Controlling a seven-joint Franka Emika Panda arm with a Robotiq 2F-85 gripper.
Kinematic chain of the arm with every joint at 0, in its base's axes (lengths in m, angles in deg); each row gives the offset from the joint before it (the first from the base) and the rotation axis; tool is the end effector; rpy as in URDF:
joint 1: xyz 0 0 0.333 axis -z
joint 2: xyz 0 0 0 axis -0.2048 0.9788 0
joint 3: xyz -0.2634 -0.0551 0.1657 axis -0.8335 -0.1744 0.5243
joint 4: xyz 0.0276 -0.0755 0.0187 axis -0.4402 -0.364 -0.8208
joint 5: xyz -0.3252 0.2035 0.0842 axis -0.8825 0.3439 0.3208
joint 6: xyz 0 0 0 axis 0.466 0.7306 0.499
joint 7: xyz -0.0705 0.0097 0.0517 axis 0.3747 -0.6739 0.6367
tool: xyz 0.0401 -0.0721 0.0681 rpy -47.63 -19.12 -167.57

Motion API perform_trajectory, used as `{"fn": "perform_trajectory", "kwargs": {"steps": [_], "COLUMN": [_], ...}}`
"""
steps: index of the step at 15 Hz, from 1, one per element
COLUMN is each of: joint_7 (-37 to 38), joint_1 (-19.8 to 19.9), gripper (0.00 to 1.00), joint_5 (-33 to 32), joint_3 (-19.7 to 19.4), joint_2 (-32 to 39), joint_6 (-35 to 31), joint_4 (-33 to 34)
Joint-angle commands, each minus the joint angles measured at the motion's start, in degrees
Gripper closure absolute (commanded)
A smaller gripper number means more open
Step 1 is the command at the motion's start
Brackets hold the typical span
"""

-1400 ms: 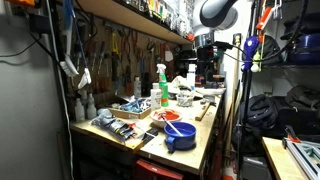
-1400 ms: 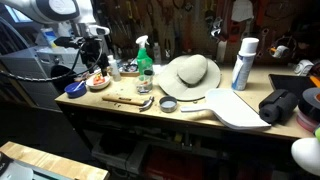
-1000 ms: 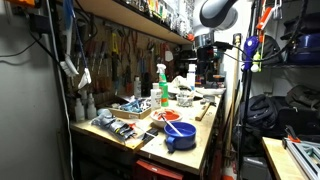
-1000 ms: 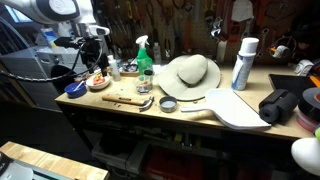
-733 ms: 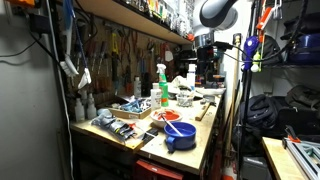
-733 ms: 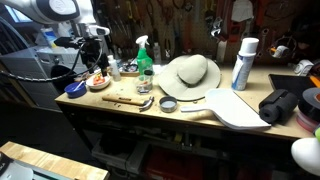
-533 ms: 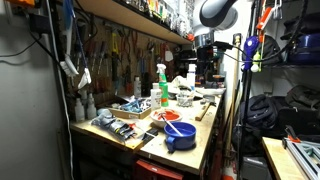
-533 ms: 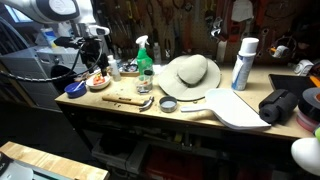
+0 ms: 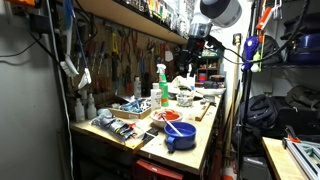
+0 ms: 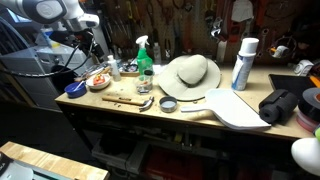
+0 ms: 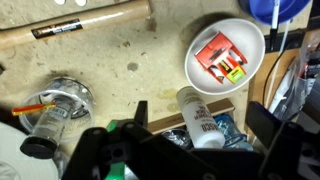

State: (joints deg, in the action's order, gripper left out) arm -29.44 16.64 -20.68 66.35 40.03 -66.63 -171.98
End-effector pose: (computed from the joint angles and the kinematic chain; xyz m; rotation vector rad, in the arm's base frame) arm 0.4505 -0.1045 0.4478 -2.9870 0.3354 -0.4042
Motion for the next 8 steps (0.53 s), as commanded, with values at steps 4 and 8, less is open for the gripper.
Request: {"fn": "perform_trajectory", "kwargs": {"steps": [4, 8], "joint_7": [-1.16, -4.98], "joint_1": [-1.15, -4.19], "gripper": [0.0, 0.0], "joint_5": [2.2, -0.7], "joint_3": [-0.03, 3.01], "joint_2": [0.3, 4.08], "joint_6": [-4.32, -13.91], "joint_4": [-0.64, -2.01]}}
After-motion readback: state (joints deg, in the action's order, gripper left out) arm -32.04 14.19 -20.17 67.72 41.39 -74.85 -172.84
